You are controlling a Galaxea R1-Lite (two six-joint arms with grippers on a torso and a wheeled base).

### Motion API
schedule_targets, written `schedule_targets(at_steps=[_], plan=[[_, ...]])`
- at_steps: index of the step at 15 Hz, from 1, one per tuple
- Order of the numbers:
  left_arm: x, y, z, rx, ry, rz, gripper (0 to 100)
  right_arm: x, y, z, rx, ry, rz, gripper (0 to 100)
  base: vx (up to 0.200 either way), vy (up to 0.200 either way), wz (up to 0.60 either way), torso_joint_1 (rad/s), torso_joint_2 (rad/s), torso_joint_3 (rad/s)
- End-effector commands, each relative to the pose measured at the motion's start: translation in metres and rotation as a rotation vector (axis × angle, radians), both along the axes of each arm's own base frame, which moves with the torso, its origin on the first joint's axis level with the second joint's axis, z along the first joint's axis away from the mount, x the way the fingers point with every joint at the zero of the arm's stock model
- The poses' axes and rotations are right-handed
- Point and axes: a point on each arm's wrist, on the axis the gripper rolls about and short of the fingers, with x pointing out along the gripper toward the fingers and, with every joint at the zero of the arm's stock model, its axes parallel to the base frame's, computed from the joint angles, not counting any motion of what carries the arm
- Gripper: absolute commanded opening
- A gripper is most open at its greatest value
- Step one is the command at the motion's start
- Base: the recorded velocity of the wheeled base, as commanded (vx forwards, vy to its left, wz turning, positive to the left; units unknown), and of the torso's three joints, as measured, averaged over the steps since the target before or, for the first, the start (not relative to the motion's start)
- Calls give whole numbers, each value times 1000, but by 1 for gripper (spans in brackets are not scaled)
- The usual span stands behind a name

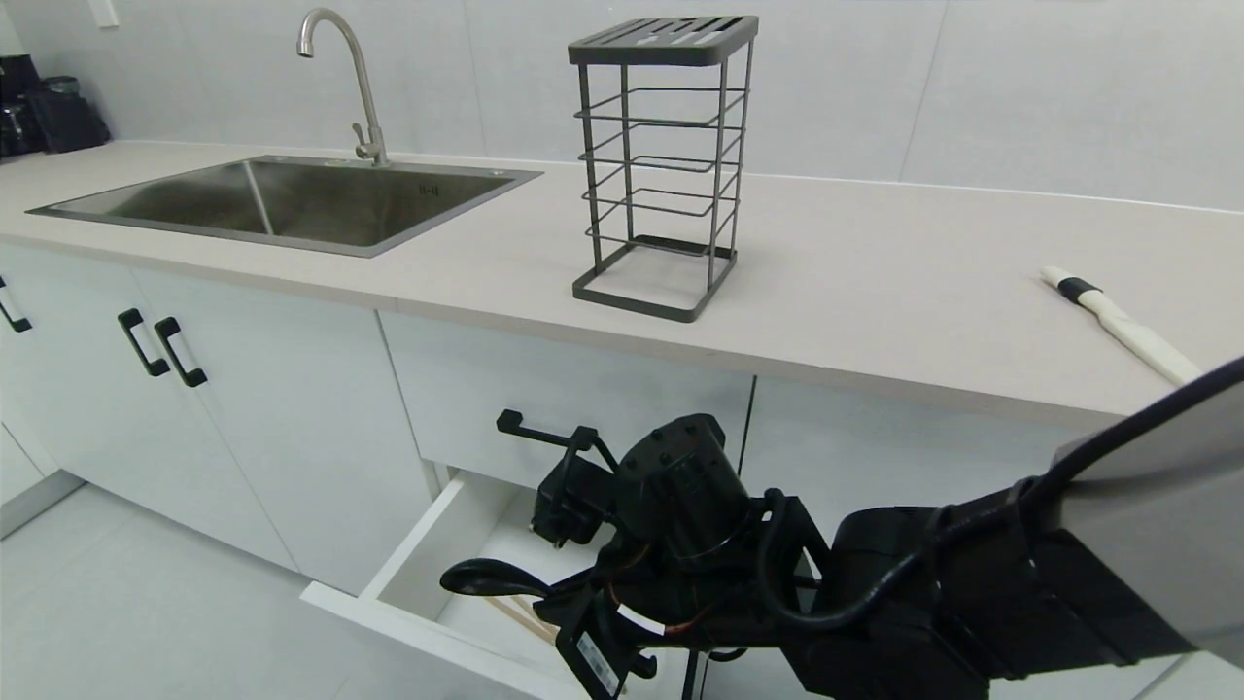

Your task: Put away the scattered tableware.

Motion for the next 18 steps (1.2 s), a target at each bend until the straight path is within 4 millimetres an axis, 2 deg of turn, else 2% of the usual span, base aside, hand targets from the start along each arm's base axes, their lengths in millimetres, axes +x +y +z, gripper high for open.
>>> schedule_targets(at_steps=[1, 5, 8, 12, 18], plan=[[0, 0, 0, 0, 1, 0, 100, 4, 2, -9, -12, 12, -2, 0, 0, 0, 0, -149, 276, 119], [0, 0, 0, 0, 1, 0, 100, 17, 12, -12, -4, 4, -13, 0, 0, 0, 0, -44, 237, 56], [0, 0, 0, 0, 1, 0, 100, 31, 10, -18, -33, -38, -1, 0, 0, 0, 0, -4, 24, 14], [0, 0, 0, 0, 1, 0, 100, 36, 11, -27, -53, -43, 5, 0, 0, 0, 0, 0, 0, 0], [0, 0, 0, 0, 1, -2, 100, 50, 14, -51, -87, -16, -15, 0, 0, 0, 0, 0, 0, 0]])
